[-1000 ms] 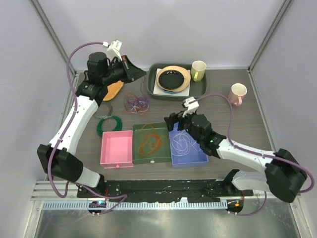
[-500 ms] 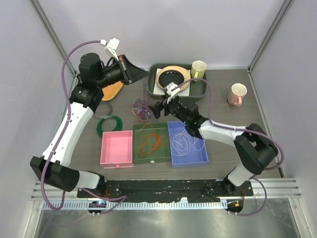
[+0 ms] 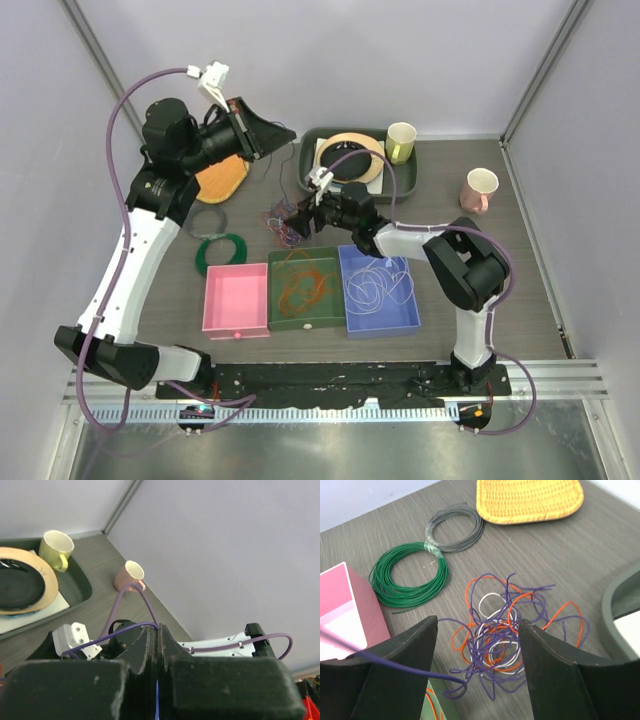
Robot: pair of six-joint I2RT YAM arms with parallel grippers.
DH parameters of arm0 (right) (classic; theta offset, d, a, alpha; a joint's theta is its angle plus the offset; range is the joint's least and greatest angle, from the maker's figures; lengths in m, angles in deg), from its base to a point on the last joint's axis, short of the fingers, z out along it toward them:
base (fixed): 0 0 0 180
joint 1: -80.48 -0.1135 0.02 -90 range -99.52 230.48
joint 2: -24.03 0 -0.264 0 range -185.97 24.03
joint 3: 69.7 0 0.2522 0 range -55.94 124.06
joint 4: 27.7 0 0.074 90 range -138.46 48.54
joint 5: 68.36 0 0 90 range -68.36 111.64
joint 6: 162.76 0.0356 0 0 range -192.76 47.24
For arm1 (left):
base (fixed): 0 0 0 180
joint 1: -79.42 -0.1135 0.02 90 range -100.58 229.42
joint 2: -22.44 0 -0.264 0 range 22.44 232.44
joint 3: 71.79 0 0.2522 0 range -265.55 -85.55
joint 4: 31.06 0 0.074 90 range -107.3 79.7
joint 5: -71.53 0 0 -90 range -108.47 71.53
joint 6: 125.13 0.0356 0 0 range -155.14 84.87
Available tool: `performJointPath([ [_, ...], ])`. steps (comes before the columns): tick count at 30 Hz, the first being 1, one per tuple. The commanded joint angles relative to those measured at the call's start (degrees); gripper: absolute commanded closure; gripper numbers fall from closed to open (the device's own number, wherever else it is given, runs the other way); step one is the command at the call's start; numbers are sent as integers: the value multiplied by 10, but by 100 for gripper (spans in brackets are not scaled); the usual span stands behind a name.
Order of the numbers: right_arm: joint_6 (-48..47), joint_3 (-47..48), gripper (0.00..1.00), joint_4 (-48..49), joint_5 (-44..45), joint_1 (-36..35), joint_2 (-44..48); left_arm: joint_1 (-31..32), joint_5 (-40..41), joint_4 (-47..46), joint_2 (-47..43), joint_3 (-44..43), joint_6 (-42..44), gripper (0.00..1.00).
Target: Untangle the cables
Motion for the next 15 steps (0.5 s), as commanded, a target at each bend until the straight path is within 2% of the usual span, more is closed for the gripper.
performJointPath([
  [1, 41, 30, 43, 32, -39, 10, -25, 1, 60, 40, -1, -59, 35, 100],
  [2, 58, 34, 71, 30, -34, 12, -27, 2, 75, 60, -2, -65, 52, 100],
  [4, 75, 34, 98, 22, -20, 21, -20, 1, 116, 78, -6, -69, 64, 100],
  [6, 88, 32, 99, 11, 17, 26, 9, 1, 183, 95, -12, -62, 83, 100],
  [11, 66, 85, 99, -123, 112, 30, 92, 1, 295, 97, -26, -17, 95, 100],
  [15, 49, 132, 99, -187, 176, 30, 154, 1, 314, 96, -16, 0, 91, 100],
])
